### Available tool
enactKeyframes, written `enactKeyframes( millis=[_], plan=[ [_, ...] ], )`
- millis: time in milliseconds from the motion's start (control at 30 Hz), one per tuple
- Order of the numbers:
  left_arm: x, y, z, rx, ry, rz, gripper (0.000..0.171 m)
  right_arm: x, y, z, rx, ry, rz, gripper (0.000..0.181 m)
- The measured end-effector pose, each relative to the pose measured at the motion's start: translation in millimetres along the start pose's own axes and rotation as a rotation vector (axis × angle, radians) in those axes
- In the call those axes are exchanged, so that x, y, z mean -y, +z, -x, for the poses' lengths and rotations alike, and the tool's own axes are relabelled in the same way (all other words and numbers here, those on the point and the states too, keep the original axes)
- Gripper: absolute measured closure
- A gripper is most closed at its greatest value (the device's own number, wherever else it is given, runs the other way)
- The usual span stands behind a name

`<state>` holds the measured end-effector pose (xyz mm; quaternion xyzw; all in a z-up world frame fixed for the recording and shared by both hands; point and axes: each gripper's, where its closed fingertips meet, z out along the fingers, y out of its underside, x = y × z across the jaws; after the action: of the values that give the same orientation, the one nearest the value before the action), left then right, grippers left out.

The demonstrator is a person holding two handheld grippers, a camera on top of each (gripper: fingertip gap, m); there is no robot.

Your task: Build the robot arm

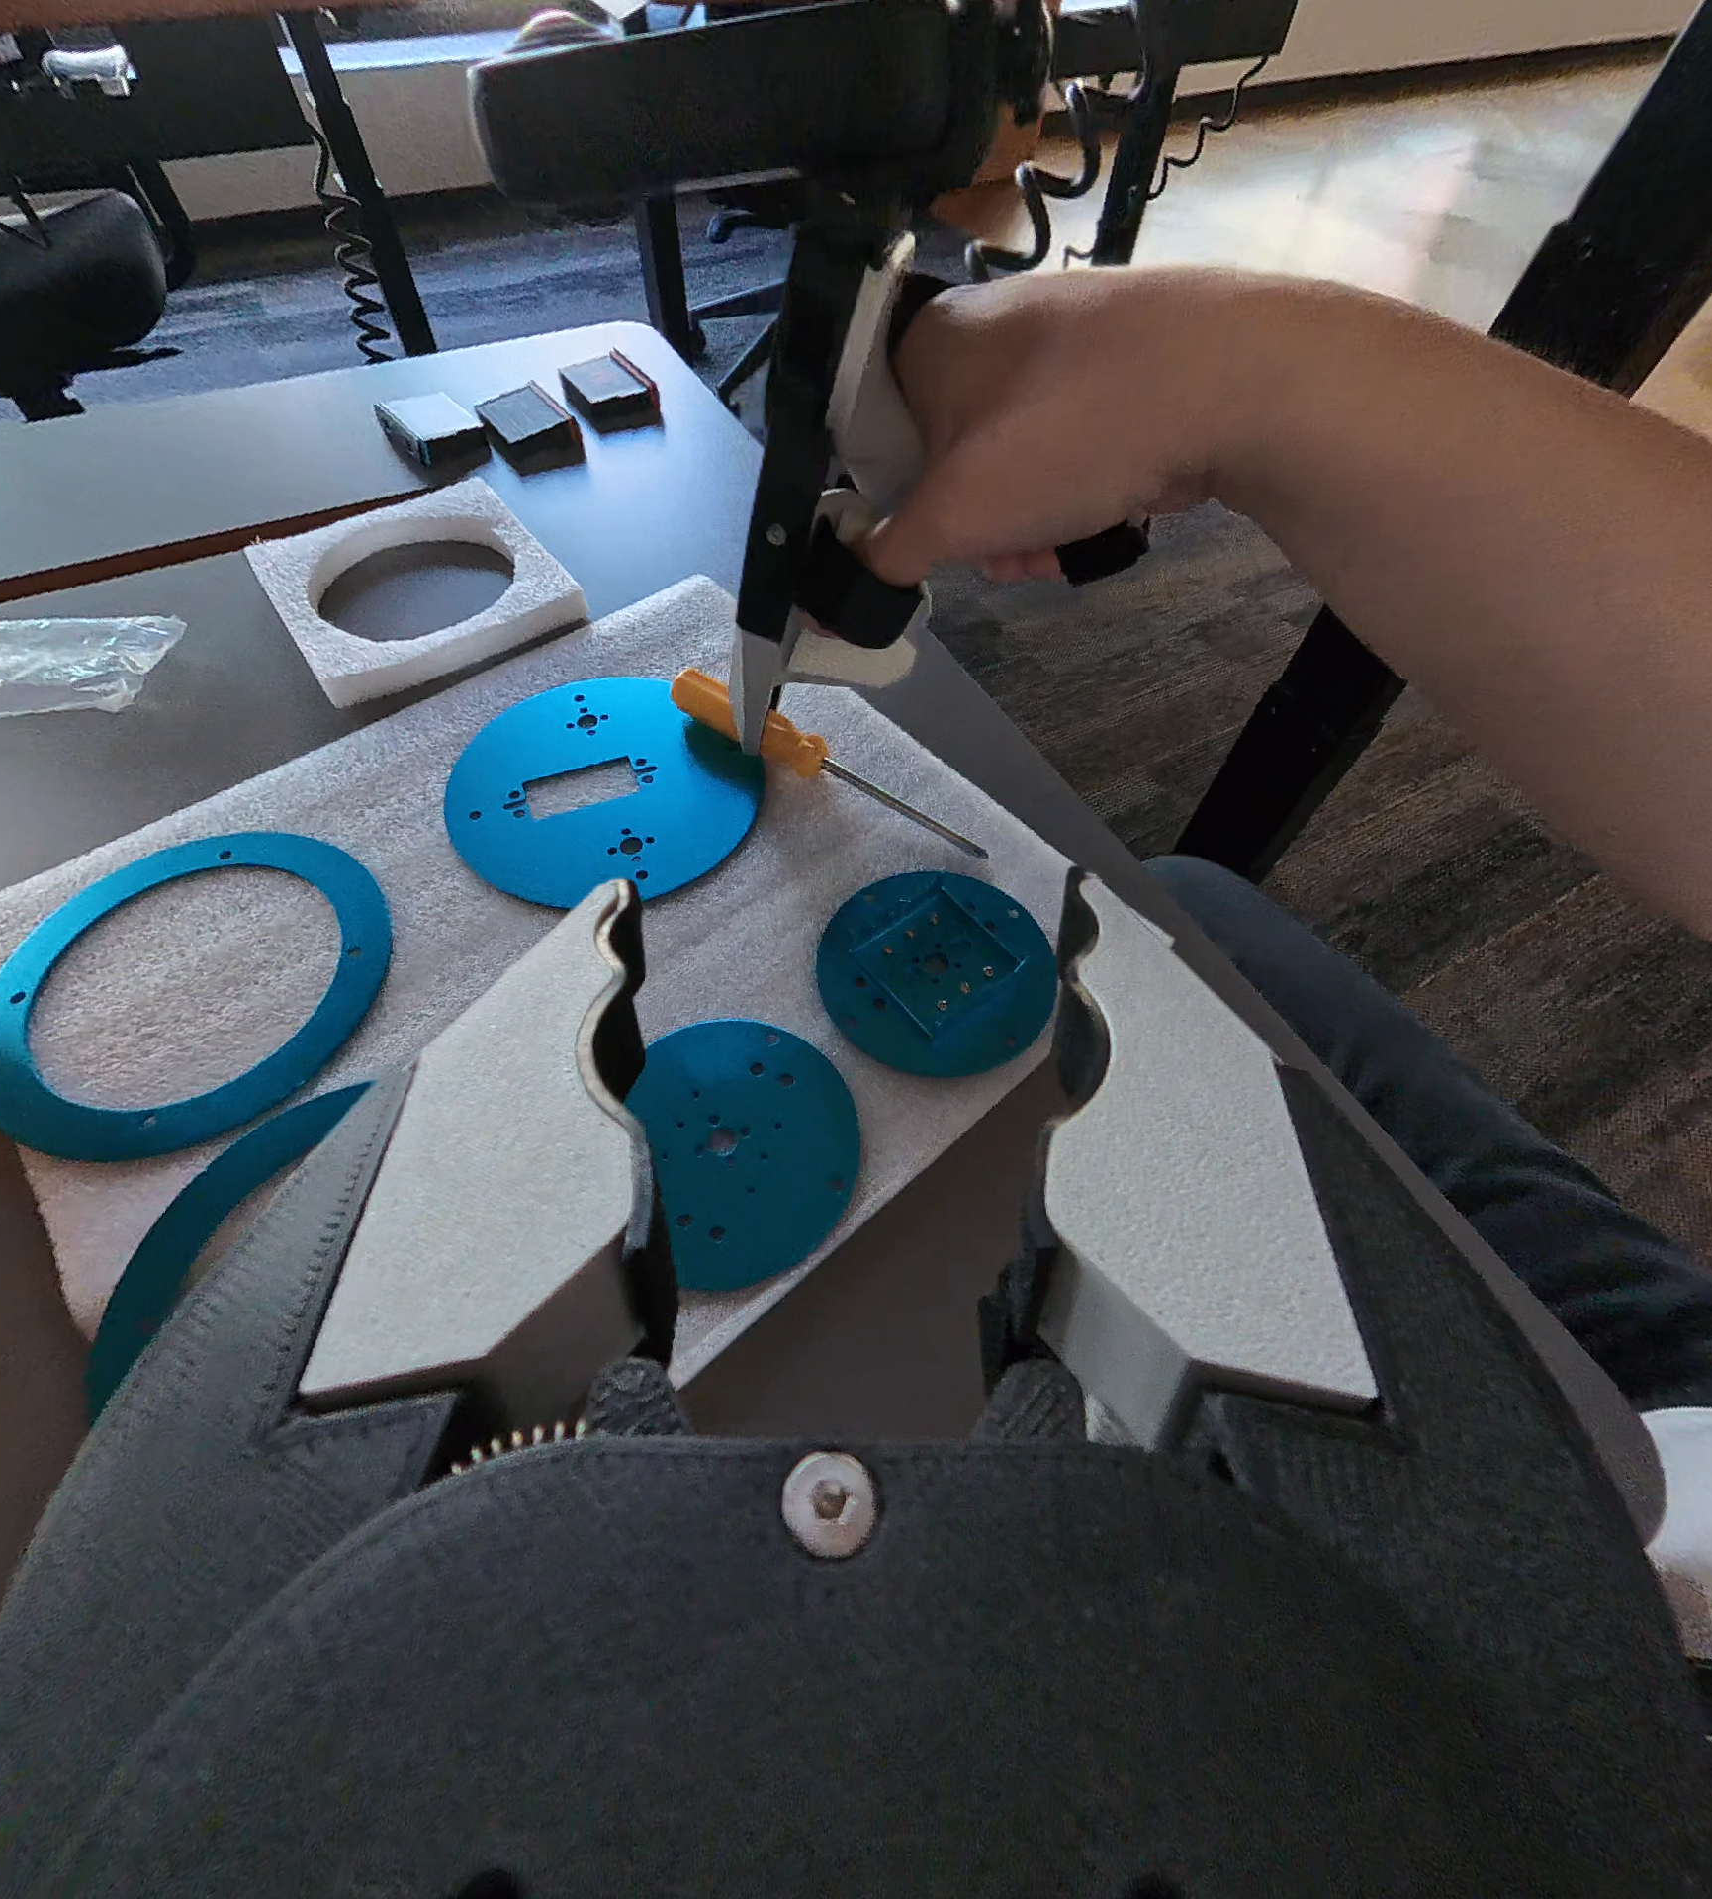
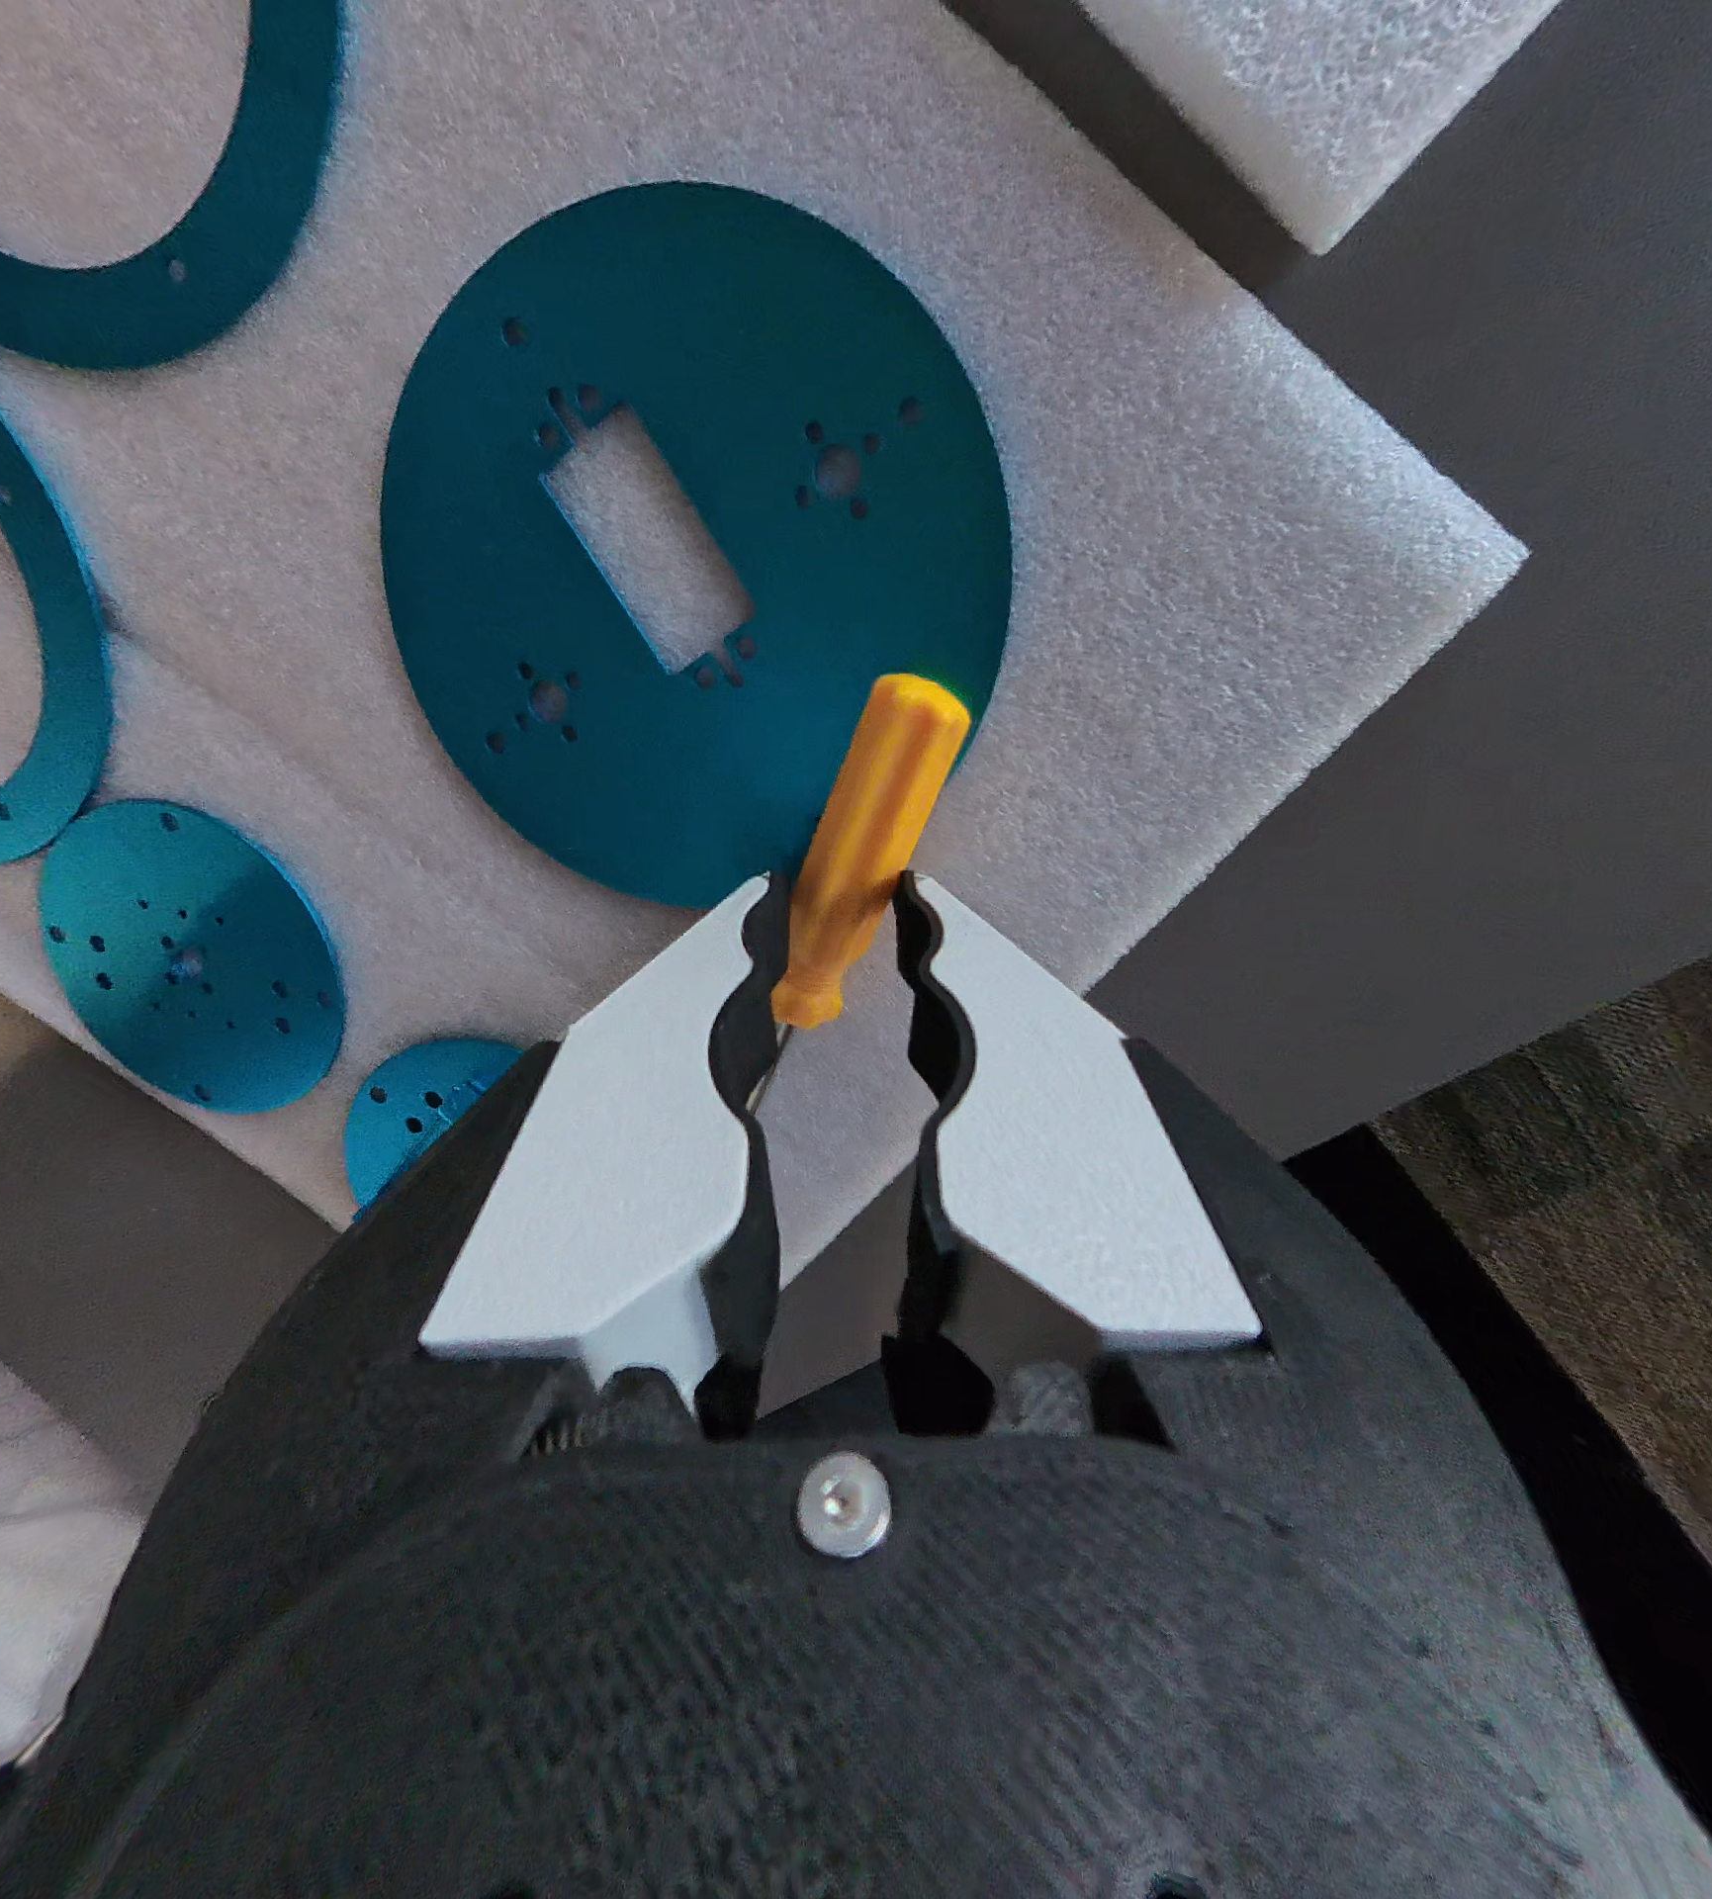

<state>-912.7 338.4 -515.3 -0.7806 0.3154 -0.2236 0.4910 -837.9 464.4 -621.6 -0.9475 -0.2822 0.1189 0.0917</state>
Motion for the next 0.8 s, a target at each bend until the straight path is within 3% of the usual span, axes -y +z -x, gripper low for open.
enactKeyframes(
  millis=[100,200,267,333,433,600,667,800],
  plan=[
    [-7,6,12,-0.020,-0.012,0.022,0.094,-2,-14,11,0.135,0.034,-0.104,0.163],
    [-4,11,14,-0.124,-0.042,-0.019,0.101,2,-74,47,0.343,-0.045,-0.485,0.164],
    [9,15,1,-0.292,-0.081,-0.080,0.108,-2,-119,70,0.452,-0.143,-0.766,0.164],
    [22,21,-6,-0.390,-0.071,-0.132,0.109,-13,-144,86,0.510,-0.249,-0.943,0.164],
    [33,39,-9,-0.424,0.017,-0.149,0.111,-19,-152,81,0.435,-0.284,-1.013,0.164],
    [35,58,-33,-0.495,0.169,-0.129,0.119,-25,-157,97,0.434,-0.413,-1.062,0.164],
    [37,62,-36,-0.481,0.206,-0.156,0.147,-28,-151,105,0.486,-0.443,-1.037,0.164],
    [30,63,-40,-0.505,0.245,-0.169,0.157,-29,-144,109,0.535,-0.448,-1.014,0.164]
  ],
)
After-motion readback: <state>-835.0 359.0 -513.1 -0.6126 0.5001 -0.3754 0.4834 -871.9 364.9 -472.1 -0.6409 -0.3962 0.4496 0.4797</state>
